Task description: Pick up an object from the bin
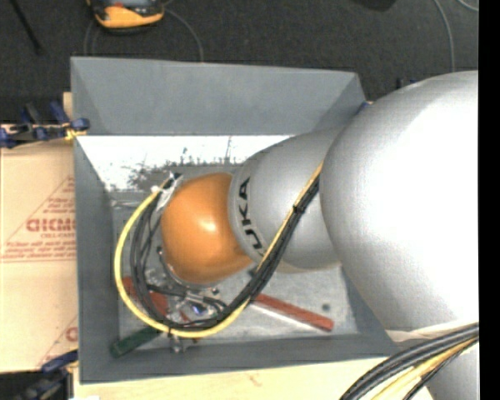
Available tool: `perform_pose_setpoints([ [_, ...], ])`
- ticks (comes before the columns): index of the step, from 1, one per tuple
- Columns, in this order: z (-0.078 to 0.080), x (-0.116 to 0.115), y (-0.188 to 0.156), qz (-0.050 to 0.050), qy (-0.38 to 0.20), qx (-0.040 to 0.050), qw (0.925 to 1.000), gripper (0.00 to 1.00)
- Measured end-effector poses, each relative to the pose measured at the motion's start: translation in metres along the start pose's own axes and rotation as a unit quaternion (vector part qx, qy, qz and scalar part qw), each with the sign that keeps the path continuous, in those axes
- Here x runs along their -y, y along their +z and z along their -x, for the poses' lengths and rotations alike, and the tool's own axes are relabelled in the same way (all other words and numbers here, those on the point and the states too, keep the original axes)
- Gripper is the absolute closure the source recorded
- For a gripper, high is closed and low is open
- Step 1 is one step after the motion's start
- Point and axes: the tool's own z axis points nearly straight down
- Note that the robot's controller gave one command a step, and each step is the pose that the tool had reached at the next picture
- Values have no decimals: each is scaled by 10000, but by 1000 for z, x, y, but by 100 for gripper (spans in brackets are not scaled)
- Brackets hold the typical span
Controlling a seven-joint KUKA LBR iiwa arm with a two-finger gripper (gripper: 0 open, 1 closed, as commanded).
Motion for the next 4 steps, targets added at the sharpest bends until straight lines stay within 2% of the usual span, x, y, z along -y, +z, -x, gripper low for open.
perform_pose_setpoints([
  [1,-13,1,8,9,1191,34,9929,100],
  [2,-13,1,8,9,1193,34,9928,100],
  [3,-9,-7,8,-17,800,23,9968,100],
  [4,-19,2,-58,1,360,-48,9993,100],
])
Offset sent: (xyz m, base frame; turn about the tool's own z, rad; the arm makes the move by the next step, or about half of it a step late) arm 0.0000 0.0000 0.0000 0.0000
